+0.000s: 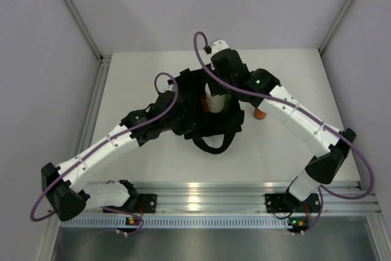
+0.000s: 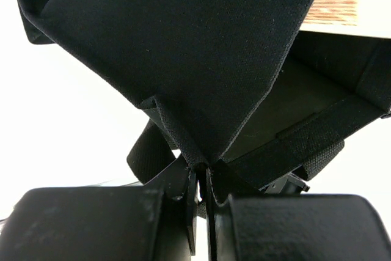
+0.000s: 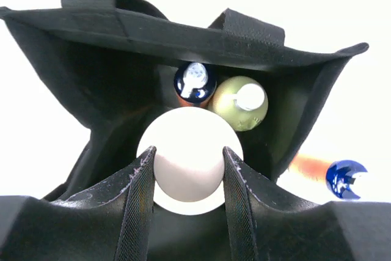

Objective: Take the personal care products out of the canvas bag

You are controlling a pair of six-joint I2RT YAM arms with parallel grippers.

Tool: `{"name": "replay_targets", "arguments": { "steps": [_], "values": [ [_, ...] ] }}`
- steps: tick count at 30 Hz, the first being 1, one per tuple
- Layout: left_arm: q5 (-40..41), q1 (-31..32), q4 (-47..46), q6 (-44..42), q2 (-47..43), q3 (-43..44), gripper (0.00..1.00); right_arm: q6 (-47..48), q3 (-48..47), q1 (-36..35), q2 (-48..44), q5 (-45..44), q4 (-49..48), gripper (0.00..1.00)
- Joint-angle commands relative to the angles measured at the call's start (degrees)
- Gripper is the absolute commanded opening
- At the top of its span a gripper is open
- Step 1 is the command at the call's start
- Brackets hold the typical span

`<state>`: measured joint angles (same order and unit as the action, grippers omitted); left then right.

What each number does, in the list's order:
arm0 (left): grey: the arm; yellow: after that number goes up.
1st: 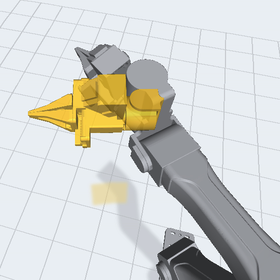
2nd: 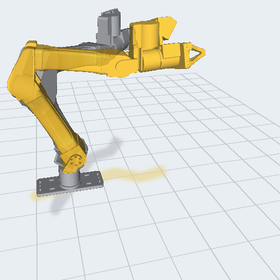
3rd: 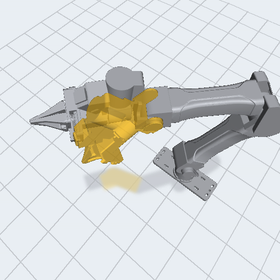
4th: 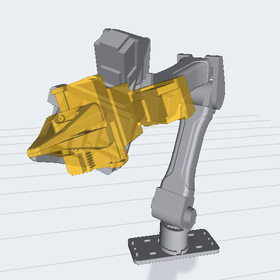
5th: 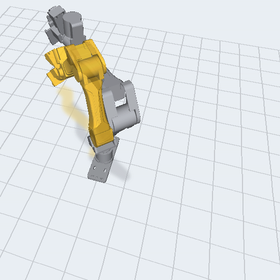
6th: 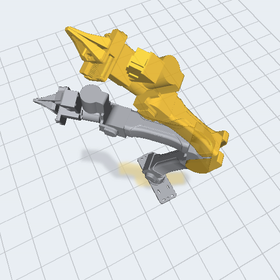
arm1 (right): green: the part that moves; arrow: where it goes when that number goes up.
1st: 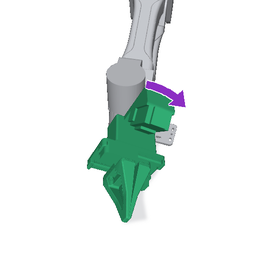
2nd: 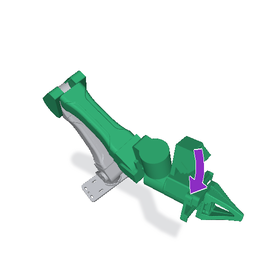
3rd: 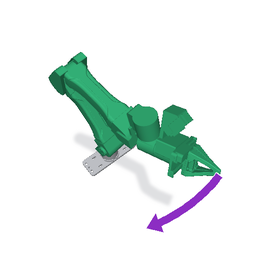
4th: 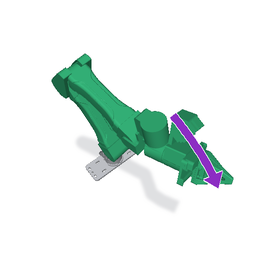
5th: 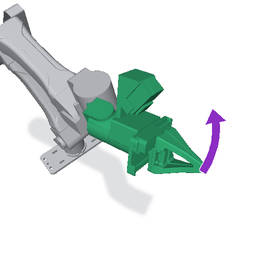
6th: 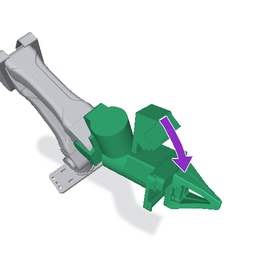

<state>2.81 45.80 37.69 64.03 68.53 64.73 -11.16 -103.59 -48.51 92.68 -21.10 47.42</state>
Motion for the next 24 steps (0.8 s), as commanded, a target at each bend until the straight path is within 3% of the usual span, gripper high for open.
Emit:
{"name": "replay_targets", "arguments": {
  "steps": [1, 17, 24],
  "values": [
    [-1.84, 0.43, 0.19, 0.66, 0.64, 1.28, 0.0, 2.37, -5.83, -0.88, -6.2, 1.68, -4.35, 0.0],
    [-2.11, 0.43, 0.19, 0.22, 1.43, 1.98, 0.0, 3.51, -14.35, -1.06, -9.71, 6.25, -3.47, 0.0],
    [-2.54, 0.43, 0.28, -0.13, 1.52, 2.24, 0.0, 4.92, -18.31, -0.88, -10.59, 2.13, -2.25, 0.0]
  ]
}}
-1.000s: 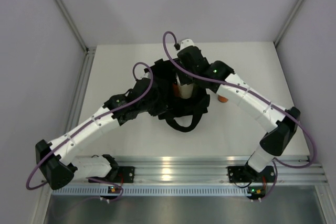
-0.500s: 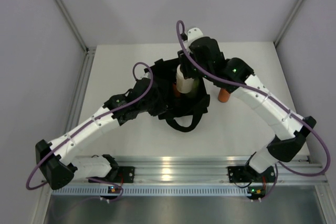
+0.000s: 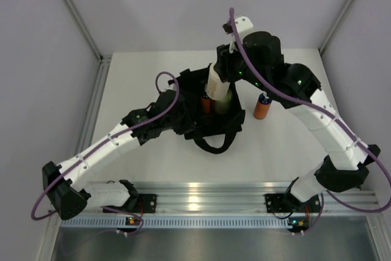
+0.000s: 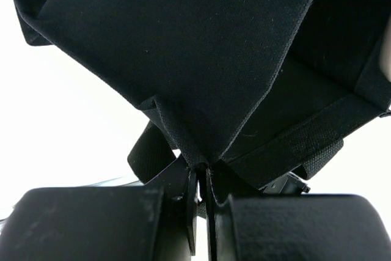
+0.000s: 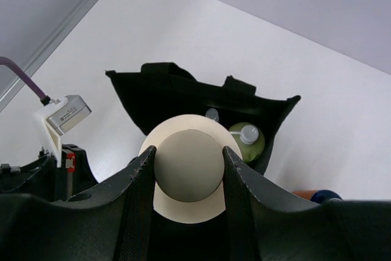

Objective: Take the personal care products out of the canvas bag

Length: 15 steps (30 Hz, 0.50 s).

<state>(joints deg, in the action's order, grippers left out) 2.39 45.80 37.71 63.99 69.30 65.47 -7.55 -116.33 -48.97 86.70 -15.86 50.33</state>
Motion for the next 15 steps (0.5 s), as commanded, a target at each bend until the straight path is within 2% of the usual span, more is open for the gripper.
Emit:
{"name": "replay_targets", "arguments": {
  "steps": [1, 6, 15],
  "values": [
    [-2.13, 0.43, 0.17, -0.09, 0.84, 1.5, 0.0, 1.75, -5.74, -0.16, -4.69, -3.82, -5.15, 0.0],
    [-2.13, 0.43, 0.25, -0.18, 1.01, 1.76, 0.0, 1.58, -6.19, 2.3, -5.92, -8.22, -4.8, 0.0],
    [-2.13, 0.43, 0.17, -0.7, 0.31, 2.12, 0.0, -0.1, -6.01, 16.97, -4.7, -3.92, -4.36, 0.0]
  ]
}}
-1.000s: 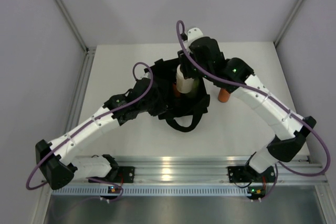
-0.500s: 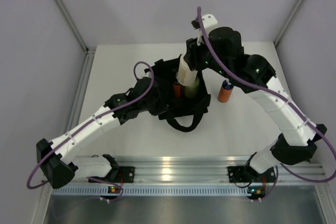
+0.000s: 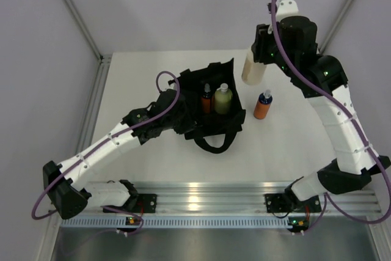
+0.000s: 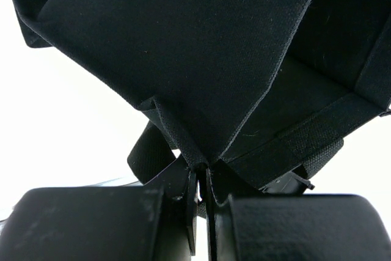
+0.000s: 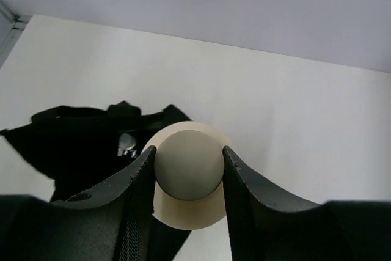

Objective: Take the personal care products out of the canvas bag

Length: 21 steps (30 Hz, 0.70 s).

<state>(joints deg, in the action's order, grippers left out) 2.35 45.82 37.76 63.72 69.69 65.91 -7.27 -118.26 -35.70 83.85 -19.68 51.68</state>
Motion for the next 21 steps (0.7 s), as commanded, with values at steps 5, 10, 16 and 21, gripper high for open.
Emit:
{"name": "replay_targets", "arguments": {
  "steps": [5, 10, 16, 21],
  "values": [
    [-2.09, 0.41, 0.12, -0.44, -0.26, 1.5, 0.0, 0.32, -3.21, 11.17, -0.54, 1.05, -5.89, 0.0],
    [-2.09, 0.41, 0.21, -0.62, -0.78, 1.15, 0.0, 1.64, 1.18, 16.79, -0.97, 0.79, -9.4, 0.0],
    [-2.09, 0.41, 0.12, -0.71, -0.78, 1.33, 0.0, 1.03, 13.82, 22.24, -3.08, -1.24, -17.66, 0.0],
    [-2.09, 0.41, 0.12, -1.06, -0.87, 1.24, 0.0, -1.25, 22.18, 25.33, -5.01, -0.36, -22.49, 0.0]
  ]
}}
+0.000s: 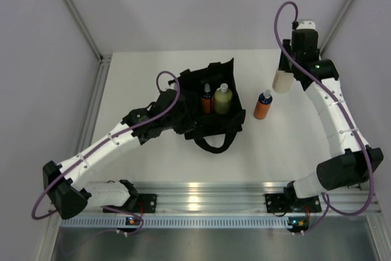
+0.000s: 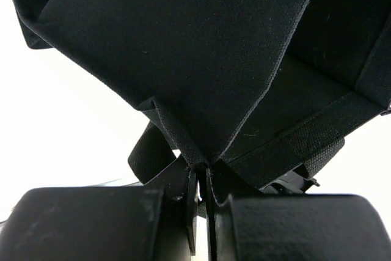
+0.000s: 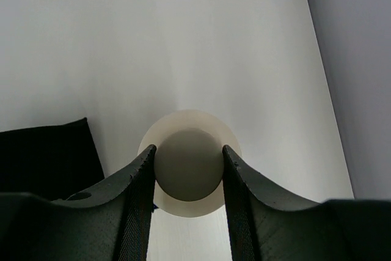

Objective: Take the personal care products out of the canvas bag

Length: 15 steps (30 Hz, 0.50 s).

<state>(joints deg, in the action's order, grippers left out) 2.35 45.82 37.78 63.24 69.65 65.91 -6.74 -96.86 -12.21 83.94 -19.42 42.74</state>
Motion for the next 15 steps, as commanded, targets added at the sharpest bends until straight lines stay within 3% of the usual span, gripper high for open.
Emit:
{"name": "replay_targets", "arguments": {
  "steps": [1, 15],
  "values": [
    [-2.09, 0.41, 0.1, -0.58, -0.83, 1.24, 0.0, -2.22, 3.32, 2.45, -5.45, -0.71, -14.78, 0.0],
    [-3.93, 0.41, 0.19, -1.54, -1.0, 1.94, 0.0, -5.91, 20.74, 7.11, -7.56, 3.16, -24.98, 0.0]
  ]
}}
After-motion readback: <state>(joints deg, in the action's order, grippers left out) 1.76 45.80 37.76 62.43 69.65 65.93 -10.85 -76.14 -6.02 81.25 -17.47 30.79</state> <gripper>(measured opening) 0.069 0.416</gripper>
